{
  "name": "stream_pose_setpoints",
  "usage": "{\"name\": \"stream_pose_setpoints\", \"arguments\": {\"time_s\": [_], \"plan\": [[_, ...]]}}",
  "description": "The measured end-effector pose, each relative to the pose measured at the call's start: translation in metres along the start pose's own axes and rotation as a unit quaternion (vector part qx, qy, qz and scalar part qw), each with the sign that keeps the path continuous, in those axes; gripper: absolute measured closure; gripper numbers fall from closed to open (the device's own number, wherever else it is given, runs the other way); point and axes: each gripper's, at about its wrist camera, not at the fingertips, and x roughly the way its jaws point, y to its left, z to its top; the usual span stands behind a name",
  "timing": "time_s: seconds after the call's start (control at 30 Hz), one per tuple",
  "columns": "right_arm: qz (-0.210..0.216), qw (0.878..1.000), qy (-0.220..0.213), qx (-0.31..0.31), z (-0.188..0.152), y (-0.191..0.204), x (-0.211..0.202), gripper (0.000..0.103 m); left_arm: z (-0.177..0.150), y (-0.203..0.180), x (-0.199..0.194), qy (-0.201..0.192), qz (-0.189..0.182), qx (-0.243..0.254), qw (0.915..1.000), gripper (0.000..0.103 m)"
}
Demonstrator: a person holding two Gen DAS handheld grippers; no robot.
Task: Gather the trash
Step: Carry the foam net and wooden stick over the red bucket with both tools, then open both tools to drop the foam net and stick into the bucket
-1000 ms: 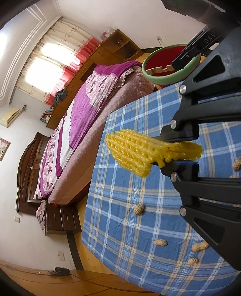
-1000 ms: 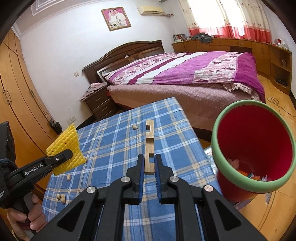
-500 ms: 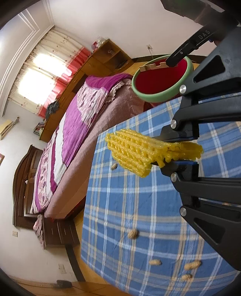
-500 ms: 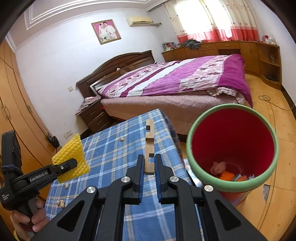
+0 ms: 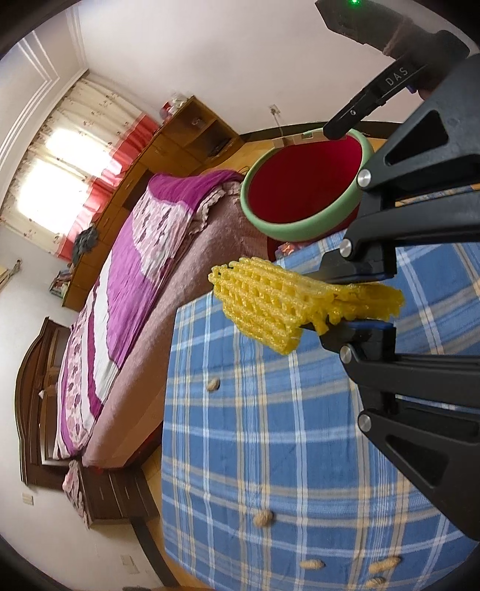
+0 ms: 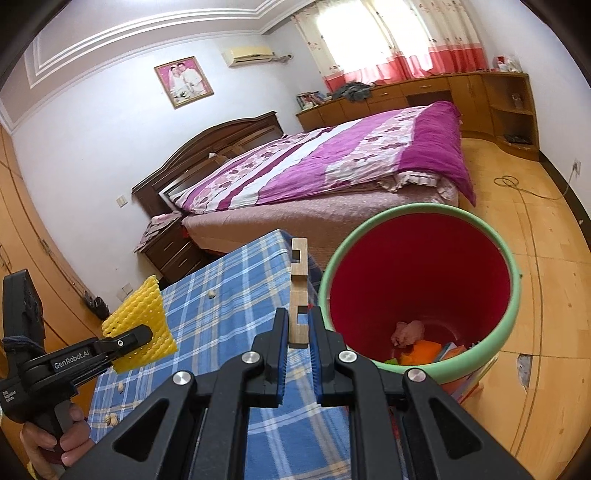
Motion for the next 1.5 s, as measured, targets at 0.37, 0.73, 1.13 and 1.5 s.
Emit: {"name": "stream_pose_setpoints", "arguments": {"time_s": [0.37,0.73,1.13,1.5], "plan": [[-0.03,0.999,-0.008,0.033,0.005,-0.038,0.001,0.09,0.005,-0.036,0.027,0.022,-0.026,0.033,0.9989,0.089],[-0.057,0.996,-0.005,0.073,0.009,-0.084,0.012,0.09,0.002,-0.092,0.065,0.04,-0.064,0.1,0.9921,0.089],[-0.082,0.993,0.004,0.09,0.009,-0.115,0.024,0.089,-0.009,-0.136,0.114,0.063,-0.084,0.158,0.9819,0.088],[-0.081,0.991,0.01,0.104,0.005,-0.126,0.032,0.087,-0.012,-0.137,0.131,0.08,-0.066,0.148,0.9835,0.051]]}}
